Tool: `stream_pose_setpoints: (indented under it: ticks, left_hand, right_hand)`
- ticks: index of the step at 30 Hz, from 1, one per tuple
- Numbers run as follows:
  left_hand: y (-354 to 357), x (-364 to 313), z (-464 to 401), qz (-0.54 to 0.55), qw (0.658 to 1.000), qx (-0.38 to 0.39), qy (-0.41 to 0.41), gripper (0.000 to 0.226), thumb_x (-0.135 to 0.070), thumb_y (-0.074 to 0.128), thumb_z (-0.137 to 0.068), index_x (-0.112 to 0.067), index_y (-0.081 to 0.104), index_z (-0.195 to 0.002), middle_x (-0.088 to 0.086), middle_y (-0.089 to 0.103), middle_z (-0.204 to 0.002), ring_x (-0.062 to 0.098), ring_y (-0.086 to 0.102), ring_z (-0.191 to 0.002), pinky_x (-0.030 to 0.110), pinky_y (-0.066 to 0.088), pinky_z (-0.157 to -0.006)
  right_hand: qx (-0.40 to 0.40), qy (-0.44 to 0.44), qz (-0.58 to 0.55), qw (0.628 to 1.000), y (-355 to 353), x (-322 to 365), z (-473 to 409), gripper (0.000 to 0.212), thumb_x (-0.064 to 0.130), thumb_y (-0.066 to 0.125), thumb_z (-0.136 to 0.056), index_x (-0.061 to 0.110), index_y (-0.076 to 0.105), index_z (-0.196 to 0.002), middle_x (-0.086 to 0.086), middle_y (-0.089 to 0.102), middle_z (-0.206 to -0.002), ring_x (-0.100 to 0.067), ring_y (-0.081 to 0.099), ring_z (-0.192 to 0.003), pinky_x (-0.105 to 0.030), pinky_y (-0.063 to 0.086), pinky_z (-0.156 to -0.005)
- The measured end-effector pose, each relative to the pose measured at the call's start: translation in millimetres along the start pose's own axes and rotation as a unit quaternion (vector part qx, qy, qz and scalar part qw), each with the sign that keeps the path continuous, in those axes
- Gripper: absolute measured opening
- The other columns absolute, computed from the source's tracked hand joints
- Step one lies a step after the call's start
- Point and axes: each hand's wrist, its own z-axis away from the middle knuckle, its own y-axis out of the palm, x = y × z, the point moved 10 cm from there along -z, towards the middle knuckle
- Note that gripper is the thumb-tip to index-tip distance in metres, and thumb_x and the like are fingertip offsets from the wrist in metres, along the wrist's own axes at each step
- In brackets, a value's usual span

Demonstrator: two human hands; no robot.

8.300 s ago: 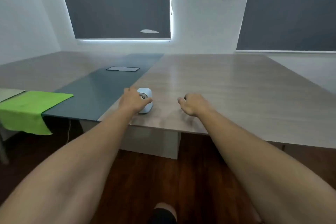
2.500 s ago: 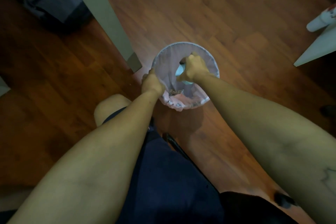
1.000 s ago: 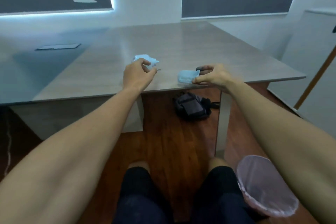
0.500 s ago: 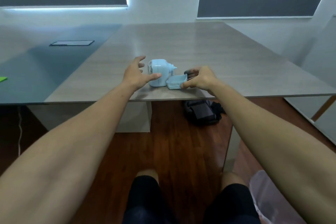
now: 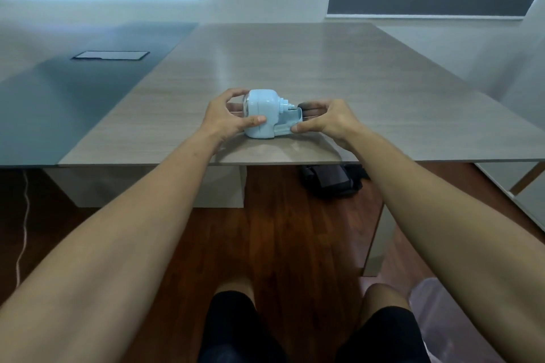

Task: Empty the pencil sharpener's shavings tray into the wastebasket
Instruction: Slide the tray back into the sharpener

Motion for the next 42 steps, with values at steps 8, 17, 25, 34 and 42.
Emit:
stream_pose_setpoints:
  ticks: [8,17,25,34,42]
  left_hand:
    - [11,-12,5,-0.020,1.000,0.019,0.015,0.070,-0.016,0.092,-0.063,-0.021,0.059,-0.124,0.004,0.068,-0.097,0.018,0.069,-0.092,0.036,0.062,-0.074]
    - [7,-12,7,-0.031,0.999,-0.002,0.012,0.074,-0.019,0.094,-0.060,-0.018,0.059,-0.125,0.001,0.068,-0.097,0.014,0.069,-0.088,0.031,0.062,-0.072]
    - [-24,-1,13,-0.118,0.988,-0.103,0.002,0.085,-0.046,0.095,-0.041,-0.016,0.067,-0.115,0.002,0.070,-0.104,0.018,0.068,-0.097,0.036,0.058,-0.087]
    - [-111,13,41,-0.172,0.940,-0.293,-0.024,0.075,-0.039,0.091,-0.054,-0.011,0.055,-0.113,0.009,0.061,-0.117,0.024,0.062,-0.102,0.035,0.051,-0.089]
    - [-162,20,50,-0.206,0.903,-0.373,-0.061,0.073,-0.035,0.087,-0.062,-0.006,0.051,-0.118,0.011,0.053,-0.126,0.028,0.056,-0.110,0.032,0.043,-0.090]
  right_hand:
    - [0.007,-0.018,-0.002,1.000,31,-6,-6,0.072,0.011,0.097,-0.050,0.003,0.070,-0.117,-0.010,0.077,-0.106,-0.020,0.075,-0.097,-0.036,0.058,-0.093]
    - [-0.020,-0.006,-0.024,0.999,30,-13,-5,0.066,0.013,0.098,-0.050,0.002,0.074,-0.111,-0.010,0.078,-0.102,-0.020,0.077,-0.092,-0.033,0.061,-0.086]
    - [-0.024,-0.004,0.048,0.999,46,-1,0,0.051,0.014,0.097,-0.053,0.005,0.075,-0.098,-0.013,0.078,-0.093,-0.022,0.075,-0.071,-0.029,0.058,-0.054]
    - [-0.062,-0.012,0.084,0.994,53,3,-7,0.045,0.032,0.095,-0.058,0.014,0.078,-0.096,0.000,0.078,-0.093,-0.004,0.061,-0.060,-0.020,0.044,-0.048]
    - [-0.080,-0.027,0.083,0.993,47,-1,-7,0.042,0.039,0.090,-0.065,0.019,0.078,-0.100,0.004,0.076,-0.097,-0.009,0.068,-0.080,-0.021,0.047,-0.057]
